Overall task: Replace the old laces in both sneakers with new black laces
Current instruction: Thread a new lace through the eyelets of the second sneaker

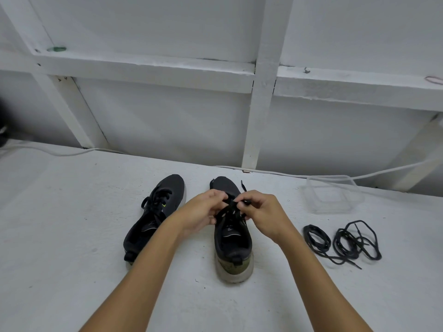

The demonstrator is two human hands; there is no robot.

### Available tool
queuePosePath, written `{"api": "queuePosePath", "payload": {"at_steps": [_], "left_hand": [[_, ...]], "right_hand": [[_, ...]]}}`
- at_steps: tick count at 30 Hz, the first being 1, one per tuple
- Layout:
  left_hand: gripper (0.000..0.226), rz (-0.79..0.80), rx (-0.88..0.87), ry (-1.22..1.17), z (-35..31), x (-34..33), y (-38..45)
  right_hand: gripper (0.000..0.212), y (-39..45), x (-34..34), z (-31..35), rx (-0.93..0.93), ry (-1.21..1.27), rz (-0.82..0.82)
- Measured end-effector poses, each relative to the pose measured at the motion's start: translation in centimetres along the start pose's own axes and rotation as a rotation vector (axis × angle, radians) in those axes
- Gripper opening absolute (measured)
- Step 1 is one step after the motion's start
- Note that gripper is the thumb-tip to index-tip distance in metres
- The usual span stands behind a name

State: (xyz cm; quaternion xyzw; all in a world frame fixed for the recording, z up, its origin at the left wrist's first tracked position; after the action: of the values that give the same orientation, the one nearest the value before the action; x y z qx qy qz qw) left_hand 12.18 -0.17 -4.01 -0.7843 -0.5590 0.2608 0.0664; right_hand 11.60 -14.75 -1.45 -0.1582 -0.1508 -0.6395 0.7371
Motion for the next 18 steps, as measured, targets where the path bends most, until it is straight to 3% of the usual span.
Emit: {"api": "queuePosePath", "payload": {"at_steps": [6,11,13,15,18], "left_hand": [[0.025,0.056,0.002,0.252,-0.4,-1.0,-0.9],[0.009,-0.257,-0.355,0.787,-3.1,-0.9,-1.2],[0.01,-0.328,-0.474,0.895,-3.6,-1.8,-1.5],[0.014,-0.319,-0.509,0.891,-3.3,-2.2,-1.5],[0.018,-0.264,-0.412,0.615,-2.7,-1.1,-1.4]], "right_hand": [[0.029,0.2,-0.2,1.0,0.022,-0.015,0.016],[0.026,0.3,0.0,0.9,0.005,-0.007,0.012],[0.028,0.3,0.1,0.9,0.011,-0.003,0.007],[0.027,0.1,0.3,0.9,0.039,-0.016,0.004],[0.023,-0.3,0.7,0.9,0.112,-0.09,-0.038]]}}
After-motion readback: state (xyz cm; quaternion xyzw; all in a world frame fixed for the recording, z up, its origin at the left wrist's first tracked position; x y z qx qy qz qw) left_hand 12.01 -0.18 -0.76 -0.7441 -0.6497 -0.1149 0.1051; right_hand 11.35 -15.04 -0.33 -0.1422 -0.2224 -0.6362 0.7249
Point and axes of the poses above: each hand's wrist, its own y-axis towards the middle knuckle, its own x-axis out of the back of the hand, z = x × y, the point moved 9 cm from there along y, towards the middle knuckle, and after that the axes turned 14 degrees about -y, right-handed, at the moved point
